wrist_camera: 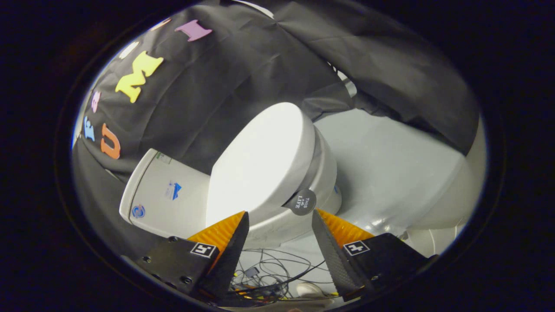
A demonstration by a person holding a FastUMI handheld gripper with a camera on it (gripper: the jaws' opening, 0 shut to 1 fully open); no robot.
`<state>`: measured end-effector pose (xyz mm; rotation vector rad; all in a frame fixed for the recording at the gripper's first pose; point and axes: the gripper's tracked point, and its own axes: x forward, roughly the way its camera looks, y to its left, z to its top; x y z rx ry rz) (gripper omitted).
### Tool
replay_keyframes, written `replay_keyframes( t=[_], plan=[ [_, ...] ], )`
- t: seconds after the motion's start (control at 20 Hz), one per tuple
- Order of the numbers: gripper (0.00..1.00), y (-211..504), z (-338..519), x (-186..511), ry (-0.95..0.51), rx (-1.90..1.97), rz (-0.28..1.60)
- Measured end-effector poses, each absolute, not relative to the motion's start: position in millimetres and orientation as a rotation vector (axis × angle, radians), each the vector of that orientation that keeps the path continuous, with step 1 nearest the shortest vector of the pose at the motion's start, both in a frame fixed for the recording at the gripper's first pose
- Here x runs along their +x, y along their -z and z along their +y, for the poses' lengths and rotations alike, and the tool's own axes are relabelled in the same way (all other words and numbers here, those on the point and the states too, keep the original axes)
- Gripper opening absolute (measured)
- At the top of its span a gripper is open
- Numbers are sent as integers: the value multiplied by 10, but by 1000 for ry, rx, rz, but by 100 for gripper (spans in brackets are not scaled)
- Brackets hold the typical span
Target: Open the toilet lid.
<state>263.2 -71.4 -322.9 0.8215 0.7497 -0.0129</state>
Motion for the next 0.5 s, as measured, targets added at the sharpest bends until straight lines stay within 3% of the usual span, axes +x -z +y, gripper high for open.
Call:
replay_keyframes(
  t=[0.5],
  plan=[
    [78, 3512, -837, 2901, 32, 992, 735]
  ],
)
